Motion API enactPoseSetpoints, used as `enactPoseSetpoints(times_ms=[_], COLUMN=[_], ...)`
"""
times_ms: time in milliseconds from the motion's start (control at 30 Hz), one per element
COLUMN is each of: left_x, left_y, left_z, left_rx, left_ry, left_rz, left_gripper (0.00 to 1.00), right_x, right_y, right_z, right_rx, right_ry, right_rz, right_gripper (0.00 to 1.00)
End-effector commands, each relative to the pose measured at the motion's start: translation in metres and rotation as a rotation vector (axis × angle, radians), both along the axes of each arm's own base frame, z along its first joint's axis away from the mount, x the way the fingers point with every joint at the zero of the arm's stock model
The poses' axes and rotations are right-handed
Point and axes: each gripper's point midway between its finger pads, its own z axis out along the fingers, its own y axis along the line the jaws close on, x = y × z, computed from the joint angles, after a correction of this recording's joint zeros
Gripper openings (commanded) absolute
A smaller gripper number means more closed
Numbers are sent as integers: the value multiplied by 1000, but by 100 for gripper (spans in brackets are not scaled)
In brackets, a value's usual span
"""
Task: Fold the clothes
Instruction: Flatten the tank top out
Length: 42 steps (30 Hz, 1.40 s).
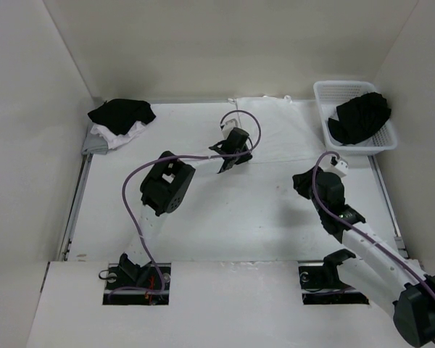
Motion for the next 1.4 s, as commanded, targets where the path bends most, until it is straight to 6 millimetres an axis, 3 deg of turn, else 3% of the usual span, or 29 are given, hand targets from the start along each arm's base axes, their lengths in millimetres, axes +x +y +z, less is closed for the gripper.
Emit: enactPoseSetpoints(times_ms=[0, 100, 200, 333, 433, 533, 667, 833, 1033, 1233, 1367], left_x=[-6, -8, -9, -25, -50, -78, -109, -131, -139, -138, -139], left_y=[-4, 9, 34, 86, 127, 154, 174, 191, 206, 215, 218], left_z=[-4, -3, 13, 26, 12, -8, -25, -29, -27, -22, -22], left_rx=[-30, -48, -89, -113, -93, -91, -94, -98, -101, -105, -106], left_ry=[42, 45, 19, -8, 23, 70, 112, 121, 116, 100, 100], left_rz=[-3, 20, 69, 139, 183, 208, 221, 231, 242, 248, 248], left_gripper=[15, 5, 0, 0, 0, 0, 0, 0, 0, 0, 0], right_x=[3, 4, 5, 5, 7, 9, 8, 18, 37, 46, 45], right_y=[3, 4, 3, 2, 1, 4, 18, 29, 31, 35, 37], right_z=[14, 11, 7, -9, -21, -33, -50, -57, -48, -71, -81], right_rx=[28, 23, 17, 3, -5, -22, -37, -33, -41, -77, -81], right_ry=[-66, -57, -47, 11, 54, 108, 170, 196, 170, 245, 269], right_rz=[10, 12, 8, 1, -9, -2, 29, 47, 29, 39, 36], right_gripper=[29, 30, 36, 43, 47, 50, 54, 51, 31, 41, 39])
